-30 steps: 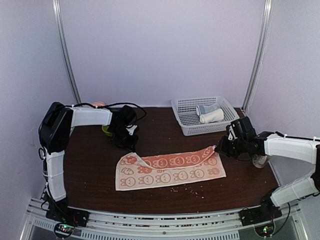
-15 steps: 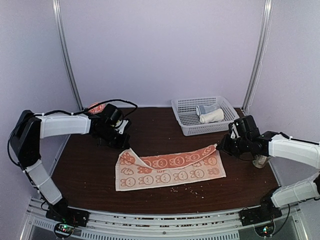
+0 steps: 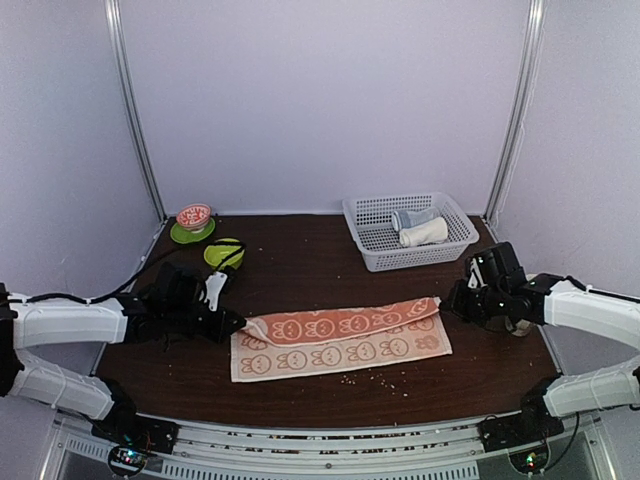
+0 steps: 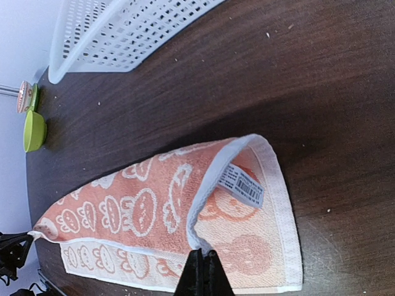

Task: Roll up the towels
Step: Pick up the towel from the center of the board, then fold the towel at the center of the board.

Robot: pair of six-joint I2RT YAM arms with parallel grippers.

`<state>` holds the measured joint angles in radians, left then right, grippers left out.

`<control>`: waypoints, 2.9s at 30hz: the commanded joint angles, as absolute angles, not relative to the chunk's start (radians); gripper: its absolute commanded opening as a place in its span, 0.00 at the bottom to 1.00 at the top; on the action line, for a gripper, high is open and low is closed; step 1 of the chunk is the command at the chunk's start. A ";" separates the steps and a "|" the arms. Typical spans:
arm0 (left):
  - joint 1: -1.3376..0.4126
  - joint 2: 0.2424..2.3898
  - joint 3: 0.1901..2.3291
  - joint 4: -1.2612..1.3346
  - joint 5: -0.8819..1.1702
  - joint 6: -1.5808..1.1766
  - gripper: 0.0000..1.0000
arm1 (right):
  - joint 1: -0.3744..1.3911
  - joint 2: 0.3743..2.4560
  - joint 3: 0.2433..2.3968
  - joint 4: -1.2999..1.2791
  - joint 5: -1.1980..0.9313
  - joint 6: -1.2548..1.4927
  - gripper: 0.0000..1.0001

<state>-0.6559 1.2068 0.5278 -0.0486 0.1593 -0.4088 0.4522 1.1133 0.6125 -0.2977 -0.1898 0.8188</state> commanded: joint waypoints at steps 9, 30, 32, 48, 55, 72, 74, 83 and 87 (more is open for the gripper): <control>-0.683 1.002 0.385 0.113 0.147 -0.406 0.00 | 0.454 1.038 0.562 -0.321 -0.146 0.848 0.00; -0.708 0.882 0.290 0.045 0.124 -0.541 0.00 | 0.453 1.020 0.454 -0.299 -0.147 0.856 0.00; -0.714 0.884 0.259 0.052 0.126 -0.551 0.00 | 0.453 1.028 0.446 -0.291 -0.148 0.858 0.00; -0.744 0.877 0.206 0.047 0.155 -0.630 0.00 | 0.454 1.052 0.408 -0.261 -0.170 0.868 0.00; -0.756 0.736 0.231 -0.086 0.124 -0.640 0.00 | 0.455 1.011 0.440 -0.310 -0.174 0.854 0.00; -0.796 0.714 0.174 -0.133 0.118 -0.705 0.00 | 0.461 1.066 0.355 -0.271 -0.208 0.840 0.00; -0.797 0.714 0.177 -0.143 0.121 -0.712 0.14 | 0.463 1.076 0.357 -0.258 -0.239 0.827 0.00; -0.815 0.621 0.364 -0.330 0.102 -0.709 0.97 | 0.465 0.982 0.521 -0.416 -0.235 0.776 0.71; -0.818 0.655 0.480 -0.384 0.088 -0.692 0.98 | 0.474 0.983 0.588 -0.444 -0.234 0.744 0.66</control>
